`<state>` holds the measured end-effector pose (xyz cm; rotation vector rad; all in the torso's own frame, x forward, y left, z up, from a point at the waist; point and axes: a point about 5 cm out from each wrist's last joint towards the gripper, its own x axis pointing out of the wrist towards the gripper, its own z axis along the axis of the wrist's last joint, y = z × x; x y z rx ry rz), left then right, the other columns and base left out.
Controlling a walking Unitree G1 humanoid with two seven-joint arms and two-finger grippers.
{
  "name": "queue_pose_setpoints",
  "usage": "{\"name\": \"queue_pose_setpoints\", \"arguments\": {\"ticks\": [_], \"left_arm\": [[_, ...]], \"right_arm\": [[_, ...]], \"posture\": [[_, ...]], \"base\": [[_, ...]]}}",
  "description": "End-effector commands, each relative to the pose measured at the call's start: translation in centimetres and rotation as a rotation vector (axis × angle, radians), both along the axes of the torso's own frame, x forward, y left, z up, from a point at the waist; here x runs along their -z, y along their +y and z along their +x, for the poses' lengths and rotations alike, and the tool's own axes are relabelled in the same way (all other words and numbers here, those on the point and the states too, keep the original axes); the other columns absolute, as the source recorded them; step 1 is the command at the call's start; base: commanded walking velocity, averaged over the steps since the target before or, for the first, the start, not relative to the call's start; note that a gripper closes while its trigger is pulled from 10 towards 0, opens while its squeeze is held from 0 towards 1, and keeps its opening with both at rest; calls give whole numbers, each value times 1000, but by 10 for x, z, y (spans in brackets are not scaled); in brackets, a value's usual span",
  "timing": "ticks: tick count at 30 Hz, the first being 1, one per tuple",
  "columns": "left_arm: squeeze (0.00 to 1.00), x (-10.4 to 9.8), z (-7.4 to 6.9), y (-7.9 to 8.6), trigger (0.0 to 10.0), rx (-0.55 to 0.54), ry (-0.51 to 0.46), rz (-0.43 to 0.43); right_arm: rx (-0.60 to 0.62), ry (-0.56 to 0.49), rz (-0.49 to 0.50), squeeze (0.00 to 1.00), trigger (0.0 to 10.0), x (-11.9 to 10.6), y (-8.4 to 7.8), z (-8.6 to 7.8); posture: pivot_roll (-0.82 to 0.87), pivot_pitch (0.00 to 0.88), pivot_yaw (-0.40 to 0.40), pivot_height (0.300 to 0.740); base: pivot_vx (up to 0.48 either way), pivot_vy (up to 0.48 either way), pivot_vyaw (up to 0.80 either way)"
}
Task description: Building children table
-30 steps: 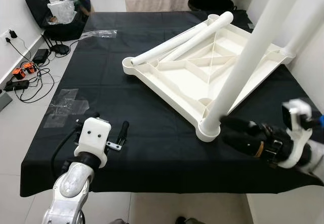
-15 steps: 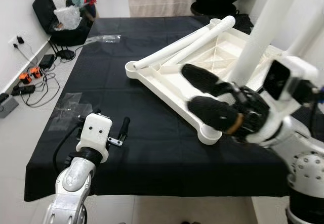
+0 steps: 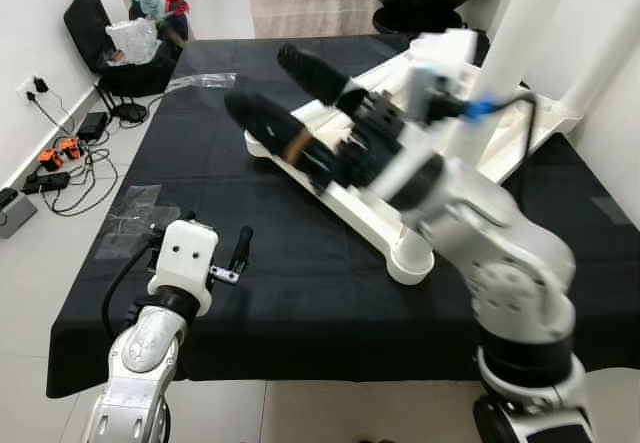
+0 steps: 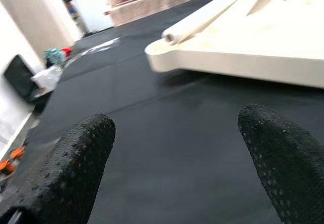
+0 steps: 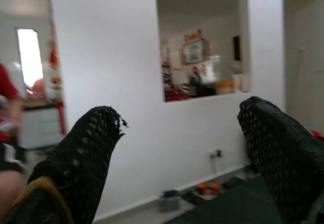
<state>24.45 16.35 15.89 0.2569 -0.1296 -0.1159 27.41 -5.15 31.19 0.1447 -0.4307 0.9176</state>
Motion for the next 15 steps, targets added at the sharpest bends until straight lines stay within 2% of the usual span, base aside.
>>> {"name": "queue_pose_setpoints", "arguments": {"ticks": [1,3,7,8,11,15], "left_arm": [[0,2,-2,3,10000,-13,4,9],[0,0,-4,2,10000,-13,-1,8],[0,0,-4,2,10000,-14,-3,8],[0,-1,-5,3,10000,-17,-5,5],[0,-2,-5,3,10000,-17,-6,5],[0,-3,-8,1,10000,-17,-7,-3]], "right_arm": [[56,-21,-36,0,10000,3,7,5],[124,-21,-35,0,10000,5,14,18],[141,-16,-27,0,10000,4,15,22],[175,1,-35,0,10000,6,19,32],[191,5,-43,0,10000,6,21,36],[350,19,-104,0,10000,15,22,57]], "posture": [[24,60,-26,740],[30,65,-39,740],[30,65,-39,740],[32,69,-45,740],[33,71,-47,740],[35,86,-59,740]], "base": [[0,0,756],[0,0,728],[0,0,731],[0,0,738],[0,0,742],[0,0,753]]}}
